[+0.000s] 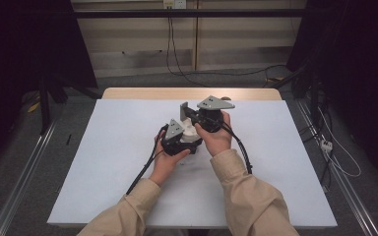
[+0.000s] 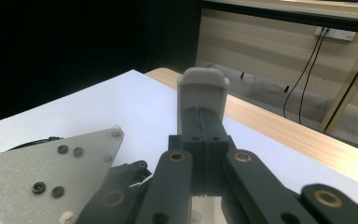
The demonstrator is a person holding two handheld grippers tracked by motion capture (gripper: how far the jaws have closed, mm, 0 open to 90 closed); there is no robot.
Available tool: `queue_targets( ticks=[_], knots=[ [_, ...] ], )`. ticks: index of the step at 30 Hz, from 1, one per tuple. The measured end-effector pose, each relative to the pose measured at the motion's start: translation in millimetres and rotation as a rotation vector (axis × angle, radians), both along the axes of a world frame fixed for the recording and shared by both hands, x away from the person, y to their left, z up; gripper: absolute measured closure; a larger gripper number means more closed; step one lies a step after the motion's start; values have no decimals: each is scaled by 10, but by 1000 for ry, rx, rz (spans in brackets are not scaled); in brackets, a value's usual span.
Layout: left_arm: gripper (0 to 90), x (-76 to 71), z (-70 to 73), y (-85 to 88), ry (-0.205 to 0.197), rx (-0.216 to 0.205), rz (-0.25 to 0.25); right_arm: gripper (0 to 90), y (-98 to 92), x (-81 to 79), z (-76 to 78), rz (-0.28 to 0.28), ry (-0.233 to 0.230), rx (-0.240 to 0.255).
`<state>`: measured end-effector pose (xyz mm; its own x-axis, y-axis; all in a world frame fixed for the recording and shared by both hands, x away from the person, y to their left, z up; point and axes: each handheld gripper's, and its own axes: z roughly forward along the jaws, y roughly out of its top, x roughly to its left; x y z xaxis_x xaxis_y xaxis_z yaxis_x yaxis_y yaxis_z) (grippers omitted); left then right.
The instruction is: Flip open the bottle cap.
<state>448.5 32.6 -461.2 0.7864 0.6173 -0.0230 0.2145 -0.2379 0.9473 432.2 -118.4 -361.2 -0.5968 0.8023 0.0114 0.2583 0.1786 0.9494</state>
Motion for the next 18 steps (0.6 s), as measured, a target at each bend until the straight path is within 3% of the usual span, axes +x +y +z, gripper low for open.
queue_targets(
  ticks=[18],
  knots=[
    [186, -1, -1, -1, -1, 2, 0, 900, 56, 92, -50, -1, 7, -13]
  ],
)
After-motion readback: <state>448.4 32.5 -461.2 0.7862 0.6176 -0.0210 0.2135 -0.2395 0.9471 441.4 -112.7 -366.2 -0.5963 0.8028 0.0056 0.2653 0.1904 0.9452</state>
